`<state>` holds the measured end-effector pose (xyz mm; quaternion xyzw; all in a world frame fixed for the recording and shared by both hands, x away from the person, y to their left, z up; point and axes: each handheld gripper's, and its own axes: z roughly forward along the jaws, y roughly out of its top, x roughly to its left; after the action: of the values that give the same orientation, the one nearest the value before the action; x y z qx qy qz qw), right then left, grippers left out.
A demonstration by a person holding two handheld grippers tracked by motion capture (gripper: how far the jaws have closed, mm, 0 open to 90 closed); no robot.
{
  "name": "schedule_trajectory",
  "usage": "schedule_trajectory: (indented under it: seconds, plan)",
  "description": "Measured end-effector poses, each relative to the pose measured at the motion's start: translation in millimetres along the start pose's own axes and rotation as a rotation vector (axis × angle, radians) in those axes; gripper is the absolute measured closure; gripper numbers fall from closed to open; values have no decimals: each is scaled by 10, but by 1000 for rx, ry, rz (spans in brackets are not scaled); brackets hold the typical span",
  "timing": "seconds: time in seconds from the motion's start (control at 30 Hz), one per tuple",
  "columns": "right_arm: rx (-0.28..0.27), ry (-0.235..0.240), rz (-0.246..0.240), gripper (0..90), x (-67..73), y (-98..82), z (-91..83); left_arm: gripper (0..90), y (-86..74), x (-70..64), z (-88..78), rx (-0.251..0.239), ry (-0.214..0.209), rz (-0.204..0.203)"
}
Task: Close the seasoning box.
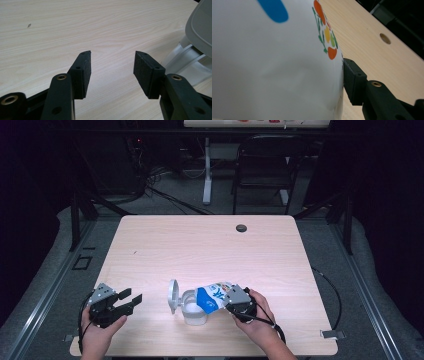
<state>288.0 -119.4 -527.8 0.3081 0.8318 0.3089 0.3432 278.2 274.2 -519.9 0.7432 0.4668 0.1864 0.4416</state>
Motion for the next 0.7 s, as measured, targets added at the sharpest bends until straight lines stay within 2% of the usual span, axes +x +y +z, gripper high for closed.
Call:
schedule_trajectory:
  seconds: [0.03,0.1,0.17,0.2,0.23,0.3,0.33,0.37,0.4,0.43,0.47,0.5,0.67,0.7]
  plan:
    - [0,0,0,621,0,0,0,488,0,0,0,0,0,0]
    - [-3,33,74,620,-36,-21,-6,487,-1,-1,1,1,0,0]
    - [1,47,91,620,-52,-30,-11,487,-1,-2,2,0,0,0]
    - [-8,63,135,618,-62,-54,-4,487,-1,-2,1,1,0,0]
    - [-10,68,154,618,-66,-66,-1,487,-1,-2,1,1,0,1]
    - [-8,76,162,617,-71,-77,-6,487,-1,-3,1,1,0,1]
    - [-13,88,198,615,-78,-99,-2,487,-1,-4,1,1,0,1]
    - [-13,88,198,615,-78,-99,-2,487,-1,-4,1,1,0,1]
    - [-17,105,233,614,-89,-122,-4,487,-1,-5,1,2,1,2]
    - [-17,105,233,614,-89,-122,-4,487,-1,-5,1,2,1,2]
    - [-15,113,253,612,-96,-135,-7,487,-1,-5,0,2,0,1]
    - [-27,130,293,612,-112,-163,-2,487,0,-3,-1,1,0,1]
    - [-34,170,394,611,-164,-238,-6,487,-1,-3,0,2,1,2]
    - [-34,170,394,611,-164,-238,-6,487,-1,-3,0,2,1,2]
